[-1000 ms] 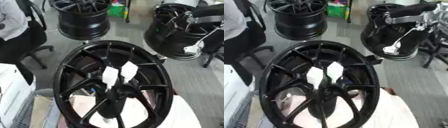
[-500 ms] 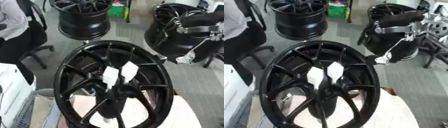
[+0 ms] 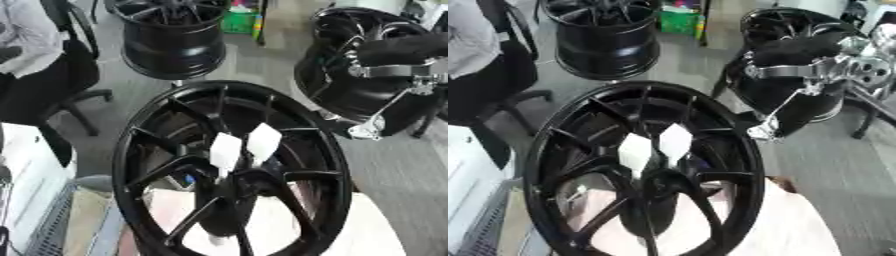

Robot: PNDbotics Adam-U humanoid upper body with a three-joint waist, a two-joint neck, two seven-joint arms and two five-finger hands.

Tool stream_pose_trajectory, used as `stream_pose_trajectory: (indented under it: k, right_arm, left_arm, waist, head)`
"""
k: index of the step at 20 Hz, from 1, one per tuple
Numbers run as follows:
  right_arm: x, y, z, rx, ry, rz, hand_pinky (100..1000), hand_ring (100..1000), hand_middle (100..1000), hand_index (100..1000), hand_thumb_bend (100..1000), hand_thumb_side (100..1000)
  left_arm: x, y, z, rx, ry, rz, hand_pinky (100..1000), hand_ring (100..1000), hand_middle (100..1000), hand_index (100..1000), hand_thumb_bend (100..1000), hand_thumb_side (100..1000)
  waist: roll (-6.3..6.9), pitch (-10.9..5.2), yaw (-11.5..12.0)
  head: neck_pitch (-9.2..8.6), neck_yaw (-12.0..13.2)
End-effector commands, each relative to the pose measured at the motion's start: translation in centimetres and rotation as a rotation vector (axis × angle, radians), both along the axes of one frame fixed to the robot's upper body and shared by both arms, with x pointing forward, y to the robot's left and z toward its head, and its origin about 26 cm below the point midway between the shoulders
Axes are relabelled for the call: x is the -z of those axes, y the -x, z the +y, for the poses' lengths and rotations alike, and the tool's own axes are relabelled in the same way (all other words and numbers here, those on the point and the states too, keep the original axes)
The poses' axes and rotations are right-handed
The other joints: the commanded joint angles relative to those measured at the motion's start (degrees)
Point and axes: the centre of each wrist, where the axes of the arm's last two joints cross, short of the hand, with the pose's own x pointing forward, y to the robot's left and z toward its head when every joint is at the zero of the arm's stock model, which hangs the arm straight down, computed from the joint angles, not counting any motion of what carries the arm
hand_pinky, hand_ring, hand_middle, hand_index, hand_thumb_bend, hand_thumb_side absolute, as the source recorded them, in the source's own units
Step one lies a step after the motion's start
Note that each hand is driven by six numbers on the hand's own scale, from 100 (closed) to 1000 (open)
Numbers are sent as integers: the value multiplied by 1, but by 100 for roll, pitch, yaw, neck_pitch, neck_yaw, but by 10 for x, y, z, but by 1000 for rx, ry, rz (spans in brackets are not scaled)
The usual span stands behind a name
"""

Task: Pull the pin out of the wheel hub.

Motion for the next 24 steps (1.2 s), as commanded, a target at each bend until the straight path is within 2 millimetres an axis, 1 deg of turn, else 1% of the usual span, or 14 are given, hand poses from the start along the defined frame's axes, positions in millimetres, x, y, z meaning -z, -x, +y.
stream_pose_trajectory:
  k: [1,3,9,14,17,24]
  right_arm:
    - [-9,1,5,-3,6,-39,881,842,814,859,282,328]
    - [-8,-1,8,-10,7,-30,882,844,816,859,282,330]
    - [-2,-8,18,-26,10,-9,881,847,822,863,293,280]
    - [5,-16,18,-47,43,30,895,870,846,889,371,222]
    - [7,-21,19,-70,61,35,903,877,849,898,432,158]
    - [11,-29,25,-115,76,53,905,877,855,904,454,135]
  left_arm:
    - [-7,1,0,13,-11,-23,754,861,670,842,100,700]
    - [-7,2,0,12,-10,-22,754,861,670,843,100,700]
    - [-6,2,0,10,-6,-20,755,861,670,843,100,701]
    - [-6,2,-1,12,-3,-19,755,862,670,843,100,701]
    - [-6,2,-1,14,-2,-18,755,862,670,844,100,701]
    - [-6,2,-1,11,2,-18,755,862,670,843,100,702]
  waist:
    - [27,-47,-3]
    - [29,-46,1]
    - [32,-42,15]
    - [31,-31,33]
    - [30,-24,37]
    - [21,0,57]
  head:
    - [-39,15]
    - [-41,20]
    - [-39,26]
    - [-46,31]
    - [-74,35]
    - [-74,39]
